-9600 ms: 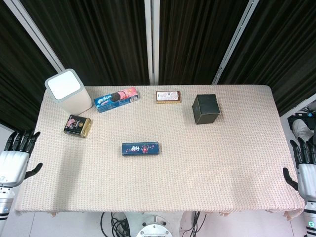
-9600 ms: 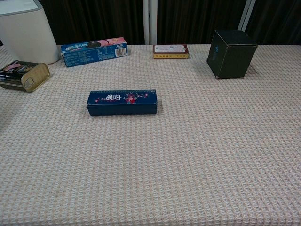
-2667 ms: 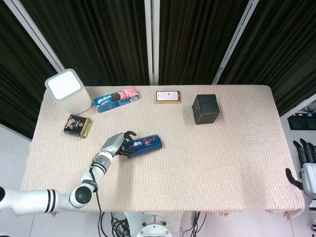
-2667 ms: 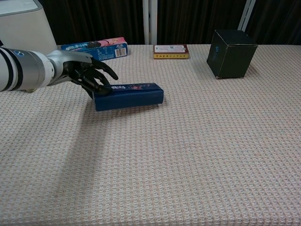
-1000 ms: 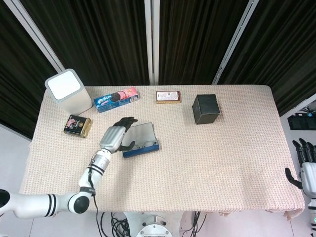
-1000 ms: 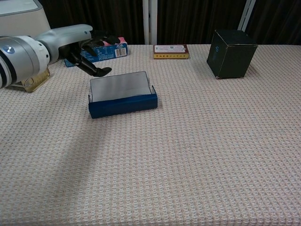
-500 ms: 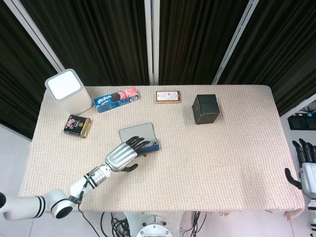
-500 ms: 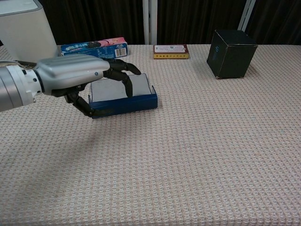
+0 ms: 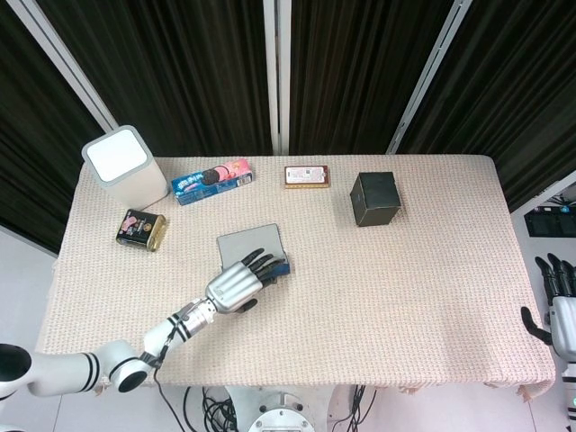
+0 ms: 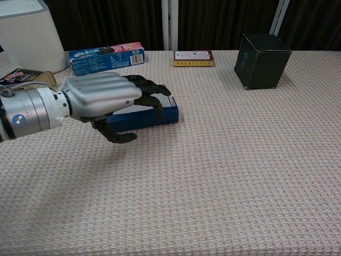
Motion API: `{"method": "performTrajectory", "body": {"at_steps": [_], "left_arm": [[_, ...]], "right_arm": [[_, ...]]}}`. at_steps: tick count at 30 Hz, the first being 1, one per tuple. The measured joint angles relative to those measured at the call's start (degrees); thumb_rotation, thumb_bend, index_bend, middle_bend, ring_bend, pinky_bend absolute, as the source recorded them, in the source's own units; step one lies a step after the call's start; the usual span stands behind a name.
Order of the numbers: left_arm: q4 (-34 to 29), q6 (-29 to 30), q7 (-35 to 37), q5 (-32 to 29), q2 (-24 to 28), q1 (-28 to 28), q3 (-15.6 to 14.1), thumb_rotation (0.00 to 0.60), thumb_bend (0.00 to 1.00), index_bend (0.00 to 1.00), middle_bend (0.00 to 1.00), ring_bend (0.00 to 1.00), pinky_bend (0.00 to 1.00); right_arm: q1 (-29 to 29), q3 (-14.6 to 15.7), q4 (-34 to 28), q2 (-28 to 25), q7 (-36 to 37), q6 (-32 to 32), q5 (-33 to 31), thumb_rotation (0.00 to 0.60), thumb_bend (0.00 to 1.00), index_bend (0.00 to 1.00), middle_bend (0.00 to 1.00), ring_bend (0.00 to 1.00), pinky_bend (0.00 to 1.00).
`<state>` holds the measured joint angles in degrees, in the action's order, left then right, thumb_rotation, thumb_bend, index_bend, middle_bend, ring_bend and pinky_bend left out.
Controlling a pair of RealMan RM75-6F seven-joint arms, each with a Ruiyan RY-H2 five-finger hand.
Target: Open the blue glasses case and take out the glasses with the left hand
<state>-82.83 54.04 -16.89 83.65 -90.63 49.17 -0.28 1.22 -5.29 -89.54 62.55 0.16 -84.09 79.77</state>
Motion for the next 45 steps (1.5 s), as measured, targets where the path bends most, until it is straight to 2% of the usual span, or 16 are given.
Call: {"method": "performTrajectory", "body": {"at_steps": [22, 25, 32, 38, 45], "left_arm": [[5.5, -5.1, -4.8, -7.6, -5.0, 1.8, 5.3, 0.6, 0.35, 0.27, 0.0, 0.0, 0.0], [5.8, -6.0, -5.7, -10.2, -5.4, 2.3, 6.5, 0.596, 0.36, 0.28, 0.0, 0.0, 0.0], [5.4, -9.3, -9.1, -20.4, -5.8, 3.8, 9.3, 0.478, 0.4, 0.28, 0.0, 0.0, 0.0], [4.6, -10.8, -11.8, -28.5, -5.9, 5.8, 11.2, 0.453, 0.43, 0.27, 0.0, 0.0, 0.0], [6.0, -9.0, -14.8, -34.3, -7.1, 7.3, 12.0, 0.45, 0.43, 0.27, 0.0, 0.0, 0.0]], "right_arm": [[0.3, -0.3, 0.5, 0.0, 1.3, 0.9, -0.6, 0.6, 0.31, 0.0, 0.0, 0.0, 0.0], [0.3, -0.3, 0.6, 0.2, 1.4, 1.0, -0.7, 0.6, 0.31, 0.0, 0.0, 0.0, 0.0], [0.3, -0.4, 1.2, 0.4, 1.9, 0.9, -0.6, 0.6, 0.31, 0.0, 0.0, 0.0, 0.0], [0.4, -0.4, 1.8, 0.5, 2.4, 1.1, -0.6, 0.6, 0.31, 0.0, 0.0, 0.0, 0.0], [0.4, -0.5, 2.1, 0.6, 2.8, 1.2, -0.9, 0.6, 0.31, 0.0, 0.0, 0.0, 0.0]]}}
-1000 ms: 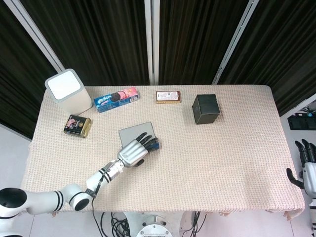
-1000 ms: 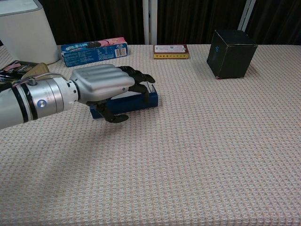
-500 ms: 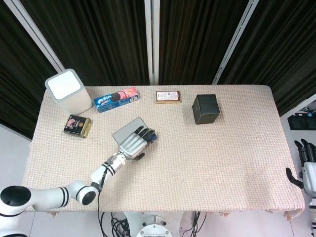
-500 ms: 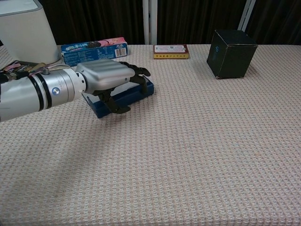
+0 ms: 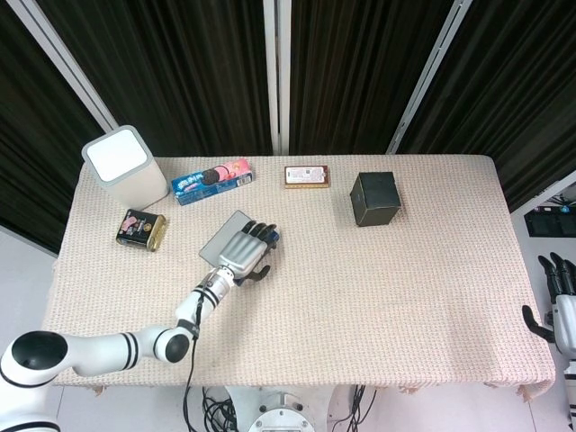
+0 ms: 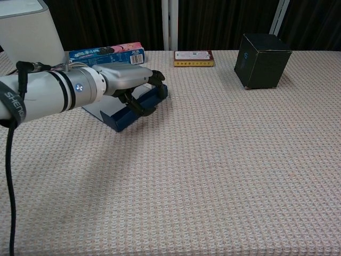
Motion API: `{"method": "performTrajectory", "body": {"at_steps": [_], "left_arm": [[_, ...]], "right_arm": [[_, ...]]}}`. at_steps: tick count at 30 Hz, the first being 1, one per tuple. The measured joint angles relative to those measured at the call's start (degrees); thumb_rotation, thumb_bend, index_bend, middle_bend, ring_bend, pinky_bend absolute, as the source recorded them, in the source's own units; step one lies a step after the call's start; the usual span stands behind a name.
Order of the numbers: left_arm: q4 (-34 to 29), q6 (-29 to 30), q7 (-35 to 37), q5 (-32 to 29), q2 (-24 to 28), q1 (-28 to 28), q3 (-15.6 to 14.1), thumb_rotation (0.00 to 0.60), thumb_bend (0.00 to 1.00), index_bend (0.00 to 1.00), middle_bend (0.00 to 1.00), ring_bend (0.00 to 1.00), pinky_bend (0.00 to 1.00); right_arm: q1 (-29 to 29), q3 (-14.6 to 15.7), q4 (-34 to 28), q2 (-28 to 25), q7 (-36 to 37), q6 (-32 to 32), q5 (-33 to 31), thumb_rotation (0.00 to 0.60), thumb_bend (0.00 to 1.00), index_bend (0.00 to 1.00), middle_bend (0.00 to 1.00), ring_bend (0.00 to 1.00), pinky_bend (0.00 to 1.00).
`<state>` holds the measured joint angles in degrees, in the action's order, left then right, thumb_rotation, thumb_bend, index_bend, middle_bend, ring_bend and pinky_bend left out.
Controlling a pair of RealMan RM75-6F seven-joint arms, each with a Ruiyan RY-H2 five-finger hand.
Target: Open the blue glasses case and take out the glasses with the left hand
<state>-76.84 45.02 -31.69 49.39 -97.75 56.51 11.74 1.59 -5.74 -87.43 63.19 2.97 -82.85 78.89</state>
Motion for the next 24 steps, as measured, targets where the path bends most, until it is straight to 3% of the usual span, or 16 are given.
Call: {"method": "performTrajectory", "body": {"at_steps": [10, 24], "left_arm": [[1.8, 3.4, -4.1, -6.0, -1.0, 1.6, 0.8, 0.442, 0.44, 0.27, 0.0, 0.0, 0.0], [2.4, 8.6, -13.9, -22.1, -1.1, 4.0, 2.6, 0.383, 0.46, 0.27, 0.0, 0.0, 0.0]], "right_arm": [[0.2, 0.0, -0.1, 0.2, -0.3, 0.3, 0.0, 0.6, 0.31, 0.0, 0.0, 0.0, 0.0], [0.2, 0.0, 0.0, 0.3, -0.2, 0.1, 0.2, 0.6, 0.31, 0.0, 0.0, 0.0, 0.0]]}}
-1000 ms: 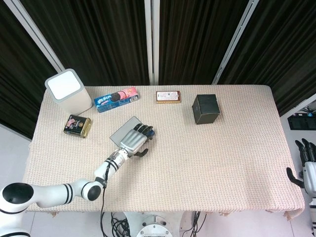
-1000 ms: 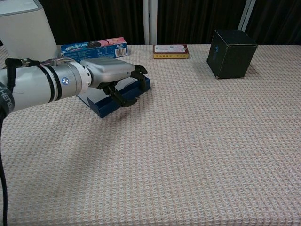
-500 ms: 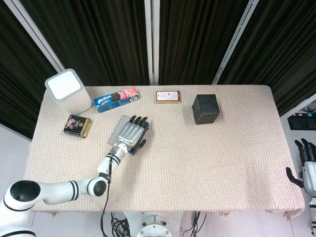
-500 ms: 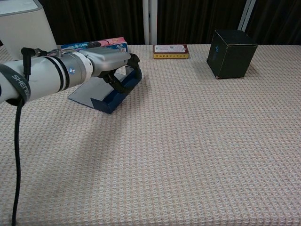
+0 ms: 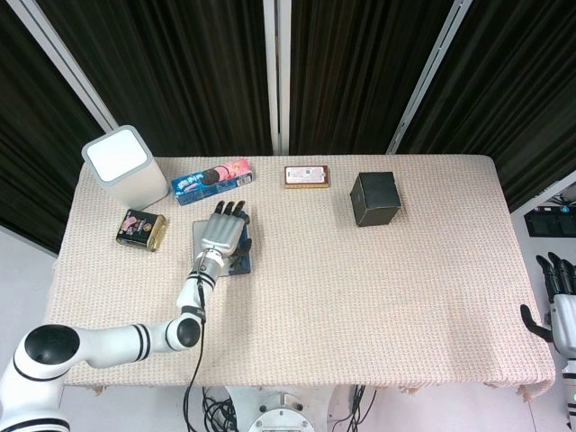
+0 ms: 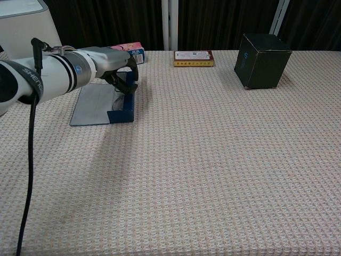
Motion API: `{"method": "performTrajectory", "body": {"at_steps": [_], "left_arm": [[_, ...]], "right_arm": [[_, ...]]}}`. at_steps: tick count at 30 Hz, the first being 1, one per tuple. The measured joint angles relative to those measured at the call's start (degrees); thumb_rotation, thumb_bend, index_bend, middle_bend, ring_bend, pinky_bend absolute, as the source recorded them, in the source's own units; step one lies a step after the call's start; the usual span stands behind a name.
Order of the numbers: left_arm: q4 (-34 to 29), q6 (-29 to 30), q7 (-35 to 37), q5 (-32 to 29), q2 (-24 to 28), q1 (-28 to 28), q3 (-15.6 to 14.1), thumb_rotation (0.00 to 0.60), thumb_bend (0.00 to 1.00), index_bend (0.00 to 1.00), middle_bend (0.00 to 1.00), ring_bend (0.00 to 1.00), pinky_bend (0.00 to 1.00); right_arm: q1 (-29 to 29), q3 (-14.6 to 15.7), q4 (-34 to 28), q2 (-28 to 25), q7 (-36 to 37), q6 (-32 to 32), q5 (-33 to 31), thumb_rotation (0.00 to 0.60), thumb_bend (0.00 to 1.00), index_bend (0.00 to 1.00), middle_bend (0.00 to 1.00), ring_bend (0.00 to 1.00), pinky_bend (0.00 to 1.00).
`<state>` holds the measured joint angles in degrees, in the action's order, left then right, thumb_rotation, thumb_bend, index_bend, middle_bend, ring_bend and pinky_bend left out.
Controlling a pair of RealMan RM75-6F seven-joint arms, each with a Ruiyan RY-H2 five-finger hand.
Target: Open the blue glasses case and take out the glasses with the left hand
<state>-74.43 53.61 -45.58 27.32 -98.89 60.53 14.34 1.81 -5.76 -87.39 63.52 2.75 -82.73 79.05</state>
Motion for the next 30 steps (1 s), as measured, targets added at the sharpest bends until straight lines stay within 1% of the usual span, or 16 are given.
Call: {"method": "performTrajectory", "body": {"at_steps": [5, 12, 14, 17, 19, 30], "left_arm": [[-0.4, 1.1, -3.4, -6.0, 0.8, 1.1, 0.7, 0.383, 0.48, 0.27, 0.0, 0.0, 0.0], [-0.7, 2.0, -7.0, -12.3, 2.3, 2.2, 1.0, 0.38, 0.48, 0.27, 0.0, 0.0, 0.0], [-1.0, 2.3, -8.1, -13.9, 2.9, 2.5, 0.9, 0.366, 0.49, 0.29, 0.0, 0.0, 0.0], [-1.9, 2.9, -9.7, -15.3, 3.7, 3.0, 0.7, 0.332, 0.52, 0.35, 0.0, 0.0, 0.0], [-2.5, 3.3, -10.6, -16.1, 4.0, 3.2, 0.5, 0.329, 0.52, 0.39, 0.0, 0.0, 0.0], [-4.1, 4.9, -15.8, -23.7, 5.2, 4.7, -0.5, 0.327, 0.53, 0.4, 0.0, 0.0, 0.0]], "right_arm": [[0.0, 0.0, 0.1, 0.1, 0.1, -0.1, 0.1, 0.6, 0.31, 0.0, 0.0, 0.0, 0.0], [0.2, -0.1, -0.1, 0.1, -0.1, -0.1, 0.3, 0.6, 0.31, 0.0, 0.0, 0.0, 0.0], [0.2, -0.1, -0.1, 0.1, -0.3, -0.1, 0.4, 0.6, 0.31, 0.0, 0.0, 0.0, 0.0], [0.3, -0.1, -0.3, 0.1, -0.5, -0.2, 0.5, 0.6, 0.31, 0.0, 0.0, 0.0, 0.0], [0.4, -0.1, -0.4, 0.1, -0.6, -0.1, 0.5, 0.6, 0.31, 0.0, 0.0, 0.0, 0.0], [0.3, 0.0, -0.5, 0.1, -0.7, -0.4, 0.8, 0.6, 0.31, 0.0, 0.0, 0.0, 0.0]]}}
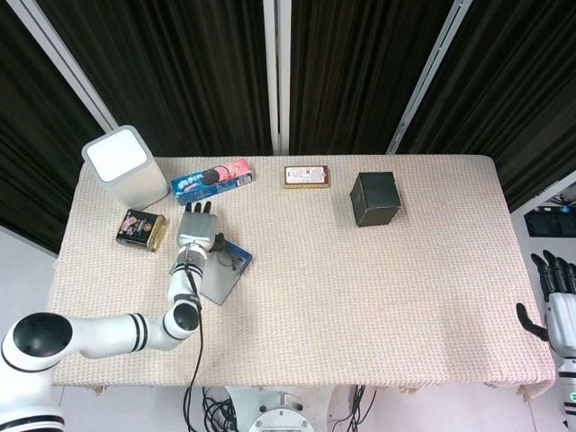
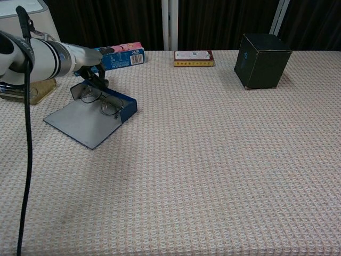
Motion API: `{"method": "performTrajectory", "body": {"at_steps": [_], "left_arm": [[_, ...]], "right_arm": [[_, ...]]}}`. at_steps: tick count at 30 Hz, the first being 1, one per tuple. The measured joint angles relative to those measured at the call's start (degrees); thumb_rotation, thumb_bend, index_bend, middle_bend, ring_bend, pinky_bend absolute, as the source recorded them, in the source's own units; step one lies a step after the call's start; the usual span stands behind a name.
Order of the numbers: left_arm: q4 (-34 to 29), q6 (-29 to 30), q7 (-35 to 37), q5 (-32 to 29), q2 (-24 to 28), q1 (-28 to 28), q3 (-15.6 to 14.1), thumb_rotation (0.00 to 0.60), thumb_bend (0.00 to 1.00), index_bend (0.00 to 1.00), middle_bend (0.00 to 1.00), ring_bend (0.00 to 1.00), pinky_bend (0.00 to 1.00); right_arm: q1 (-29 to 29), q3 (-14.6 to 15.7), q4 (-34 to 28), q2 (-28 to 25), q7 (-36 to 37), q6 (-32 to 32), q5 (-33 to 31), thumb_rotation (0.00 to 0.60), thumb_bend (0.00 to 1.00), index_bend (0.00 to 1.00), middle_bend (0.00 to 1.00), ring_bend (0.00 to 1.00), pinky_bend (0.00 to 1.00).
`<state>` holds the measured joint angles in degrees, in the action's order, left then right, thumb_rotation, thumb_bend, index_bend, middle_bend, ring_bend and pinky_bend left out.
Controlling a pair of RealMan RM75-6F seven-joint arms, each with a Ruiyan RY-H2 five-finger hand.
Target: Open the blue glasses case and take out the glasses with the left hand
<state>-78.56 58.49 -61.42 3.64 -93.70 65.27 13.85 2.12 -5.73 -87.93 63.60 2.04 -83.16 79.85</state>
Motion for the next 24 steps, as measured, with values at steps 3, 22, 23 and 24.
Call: {"method": "performTrajectory", "body": {"at_steps": [3, 22, 23, 24], "left_arm": [[-0.4, 0.7, -1.8, -2.6, 0.3, 0.5, -0.1, 0.327, 0.53, 0.41, 0.0, 0.0, 0.0], [-8.5, 1.2, -10.3, -20.7, 7.0, 2.8, 2.6, 0.328, 0.54, 0.45, 0.0, 0.0, 0.0], [-8.9, 1.2, -10.8, -21.6, 7.3, 2.9, 2.6, 0.329, 0.54, 0.46, 0.0, 0.0, 0.0], [-9.1, 1.3, -11.1, -22.4, 7.6, 3.0, 2.6, 0.328, 0.54, 0.46, 0.0, 0.0, 0.0]], "right_arm": [[0.0, 0.0, 0.0, 0.0, 0.1, 0.0, 0.0, 0.6, 0.31, 0.0, 0.0, 0.0, 0.0], [0.6, 0.2, -0.4, 0.4, -0.9, 0.5, 0.4, 0.6, 0.31, 0.0, 0.0, 0.0, 0.0], [0.6, 0.2, -0.5, 0.4, -1.0, 0.5, 0.4, 0.6, 0.31, 0.0, 0.0, 0.0, 0.0], [0.6, 0.2, -0.5, 0.4, -1.1, 0.5, 0.5, 0.6, 0.31, 0.0, 0.0, 0.0, 0.0]]}}
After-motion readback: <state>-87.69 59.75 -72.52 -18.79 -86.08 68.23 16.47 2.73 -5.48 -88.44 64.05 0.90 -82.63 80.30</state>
